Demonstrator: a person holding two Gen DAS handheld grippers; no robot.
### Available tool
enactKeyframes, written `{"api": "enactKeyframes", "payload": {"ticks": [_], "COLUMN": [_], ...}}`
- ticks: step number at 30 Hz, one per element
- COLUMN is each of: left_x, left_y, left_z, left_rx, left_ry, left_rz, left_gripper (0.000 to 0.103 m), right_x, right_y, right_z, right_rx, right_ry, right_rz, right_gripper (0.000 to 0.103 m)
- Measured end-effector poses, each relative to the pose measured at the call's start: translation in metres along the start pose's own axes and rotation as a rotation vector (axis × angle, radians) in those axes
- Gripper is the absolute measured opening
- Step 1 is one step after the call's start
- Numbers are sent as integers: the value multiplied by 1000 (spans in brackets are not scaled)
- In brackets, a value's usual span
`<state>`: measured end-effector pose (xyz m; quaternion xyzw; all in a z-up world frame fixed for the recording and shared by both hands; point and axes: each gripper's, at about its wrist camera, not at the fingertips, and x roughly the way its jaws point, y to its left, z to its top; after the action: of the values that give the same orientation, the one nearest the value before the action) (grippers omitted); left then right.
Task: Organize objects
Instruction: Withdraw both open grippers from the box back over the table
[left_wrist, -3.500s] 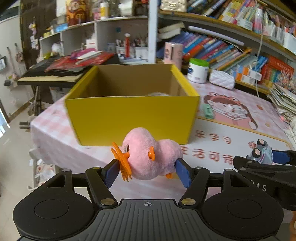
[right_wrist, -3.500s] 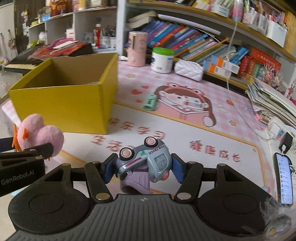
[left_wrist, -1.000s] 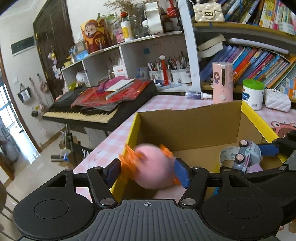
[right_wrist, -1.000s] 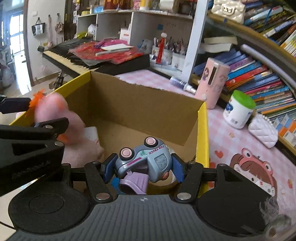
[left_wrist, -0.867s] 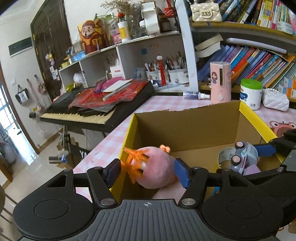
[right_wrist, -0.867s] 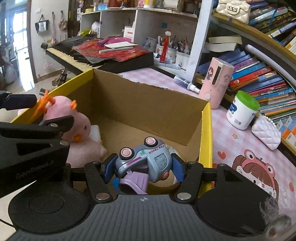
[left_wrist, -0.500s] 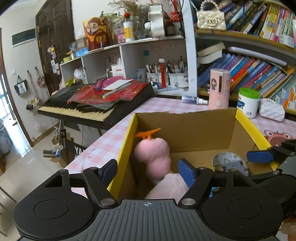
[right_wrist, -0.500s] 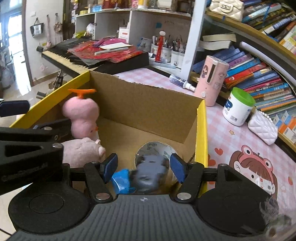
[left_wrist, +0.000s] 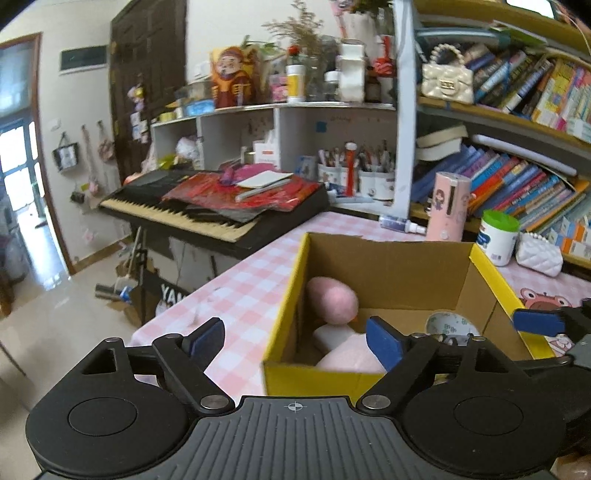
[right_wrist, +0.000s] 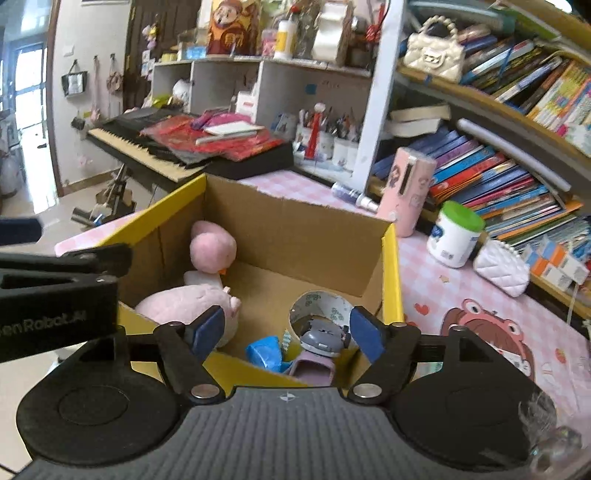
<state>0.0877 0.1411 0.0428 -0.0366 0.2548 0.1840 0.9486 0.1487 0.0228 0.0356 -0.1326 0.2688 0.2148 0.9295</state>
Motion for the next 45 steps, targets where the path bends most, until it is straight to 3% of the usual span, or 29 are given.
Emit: {"api": "enactKeyframes", "payload": {"ticks": [7,20,31,45], "left_x": [-23,-53,-73,-80], "left_y": [22,42,44,27], "left_z": [-20,-62,-93,-110], "left_rx": [-35,-8,44,85], "left_ry": [24,146,225,281], "left_rz": [25,-7,-49,-129], "left_gripper": [88,89,89,90], "right_x": [-30,-67,-91,-110], "right_y": [8,24,37,29], "right_z": [-13,-60,-91,-119], "right_rx": [46,135,174,214], "right_ry": [-23,82,133,184], "right_rz": [-46,-88,-109,-177], "right_gripper": [75,76,81,83]}}
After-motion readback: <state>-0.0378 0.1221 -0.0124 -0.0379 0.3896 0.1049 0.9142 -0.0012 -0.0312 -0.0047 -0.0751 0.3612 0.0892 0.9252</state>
